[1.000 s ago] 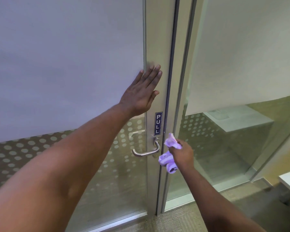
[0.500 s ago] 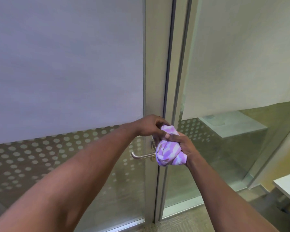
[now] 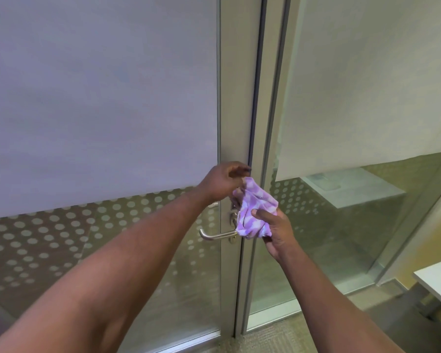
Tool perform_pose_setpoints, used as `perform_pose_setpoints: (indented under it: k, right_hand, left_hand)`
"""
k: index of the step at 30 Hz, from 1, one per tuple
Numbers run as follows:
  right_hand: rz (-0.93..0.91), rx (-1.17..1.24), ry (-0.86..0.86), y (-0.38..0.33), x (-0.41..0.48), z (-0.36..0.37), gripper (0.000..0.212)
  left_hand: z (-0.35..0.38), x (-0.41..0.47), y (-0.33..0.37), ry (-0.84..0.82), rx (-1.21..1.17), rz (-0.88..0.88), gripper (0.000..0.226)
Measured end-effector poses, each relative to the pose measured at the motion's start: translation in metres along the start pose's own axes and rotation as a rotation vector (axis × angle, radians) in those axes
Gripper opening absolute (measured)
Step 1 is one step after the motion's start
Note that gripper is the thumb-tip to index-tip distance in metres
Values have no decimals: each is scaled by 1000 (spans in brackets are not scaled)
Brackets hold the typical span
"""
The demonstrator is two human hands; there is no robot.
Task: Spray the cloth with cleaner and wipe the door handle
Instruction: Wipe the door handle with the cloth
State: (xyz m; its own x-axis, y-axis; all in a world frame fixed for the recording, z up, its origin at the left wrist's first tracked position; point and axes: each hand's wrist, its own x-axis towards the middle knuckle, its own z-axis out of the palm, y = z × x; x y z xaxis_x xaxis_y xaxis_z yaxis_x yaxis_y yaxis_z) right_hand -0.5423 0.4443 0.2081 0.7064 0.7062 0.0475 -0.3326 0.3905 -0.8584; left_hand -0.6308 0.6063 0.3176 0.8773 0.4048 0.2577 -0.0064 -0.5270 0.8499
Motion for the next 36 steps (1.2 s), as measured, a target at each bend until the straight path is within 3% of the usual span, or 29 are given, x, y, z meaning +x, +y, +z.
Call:
perform_pose_setpoints:
  k: [2,4,8,14,18,27,29,36]
  right_hand:
    - [-35,-219,176,2,-1,-4,37]
    - [-72,-518,313,10,-3,-13,27]
    - [-82,-980,438,33,-5,-21,12]
    - [-314,-1466,124,56,6,-11,57]
    - [-398,-1800,-35,64,19,3,59]
    - [-534,-1936,-63,67,45,12,47]
    - [-475,-1823,17,67,47,10,44]
    - [-305,-1259,216,89,43,-1,65]
  left_hand:
    - [-6,2,8,155,32,100,42]
    - [-15,4,15,266,263,248,46]
    - [-29,17,18,181,836,634,55]
    - [-35,40,16,130,1201,820,61]
    - [-37,51,7,139,1253,846,61]
    - [-48,64,-7,178,1261,884,61]
    - [-48,65,-8,182,1263,904,61]
    - [-48,66,-10,189,1265,909,60]
